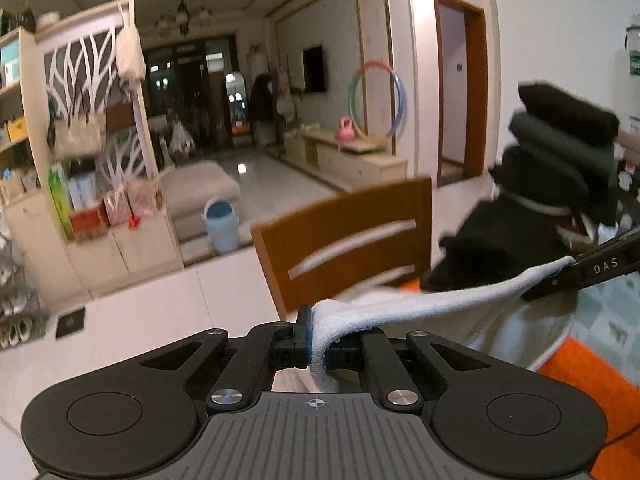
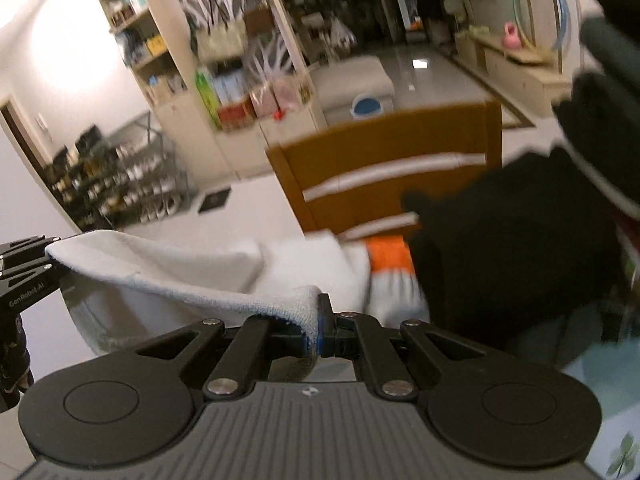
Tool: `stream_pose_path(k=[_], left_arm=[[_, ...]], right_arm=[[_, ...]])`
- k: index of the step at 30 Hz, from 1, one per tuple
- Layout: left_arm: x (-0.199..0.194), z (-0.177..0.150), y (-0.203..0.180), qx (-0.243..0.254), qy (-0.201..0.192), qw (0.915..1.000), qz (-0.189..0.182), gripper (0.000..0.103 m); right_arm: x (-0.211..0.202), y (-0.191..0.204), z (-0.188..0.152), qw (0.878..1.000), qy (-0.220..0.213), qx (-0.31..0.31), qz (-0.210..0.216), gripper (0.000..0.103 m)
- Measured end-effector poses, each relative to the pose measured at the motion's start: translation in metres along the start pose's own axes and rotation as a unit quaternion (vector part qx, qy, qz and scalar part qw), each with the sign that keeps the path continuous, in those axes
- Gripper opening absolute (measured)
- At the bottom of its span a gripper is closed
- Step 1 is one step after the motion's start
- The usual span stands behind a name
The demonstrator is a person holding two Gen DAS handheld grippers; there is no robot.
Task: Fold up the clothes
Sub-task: 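Lower the garment onto the tablecloth and open both grippers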
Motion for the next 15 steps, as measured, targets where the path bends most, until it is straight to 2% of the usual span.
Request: stream_pose_path(k=[5,8,10,12,15], left_arm=[[0.003,-0.052,-0.005,-0.024,0.037,0.9990,0.000,0.009],[0.001,-0.077,-0.007,-0.028,0.052,0.9983,-0.002,0.011],[-0.003,-0.087,-0.011,-0.026,0.062,0.9977,-0.006,0.023],[-0.011,-0.092,-0.013,-0.029,0.063,0.9976,-0.008,0.033],[-0.028,-0.090,-0.018,-0.037,0.059,0.9975,-0.010,0.046]], right_arm=[[0.018,0.006,-0.058,0.999,0.023,-0.021,-0.013,0.007],[0.018,0.010,-0.080,0.998,0.020,-0.046,-0.023,0.013],[0.012,0.013,-0.089,0.998,0.015,-0.058,-0.029,0.027],[0.000,0.016,-0.091,0.997,0.010,-0.064,-0.030,0.035],[-0.019,0.021,-0.095,0.997,0.003,-0.072,-0.032,0.040]])
Point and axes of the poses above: each gripper's, at about its wrist camera, not at the fingertips, and x roughly the way its jaws point, y to its left, z to its top, the point moved 10 cm from there along x, roughly the way its jaws point, and after that the axes turned 7 degrees about -z, right-handed, at the moved point
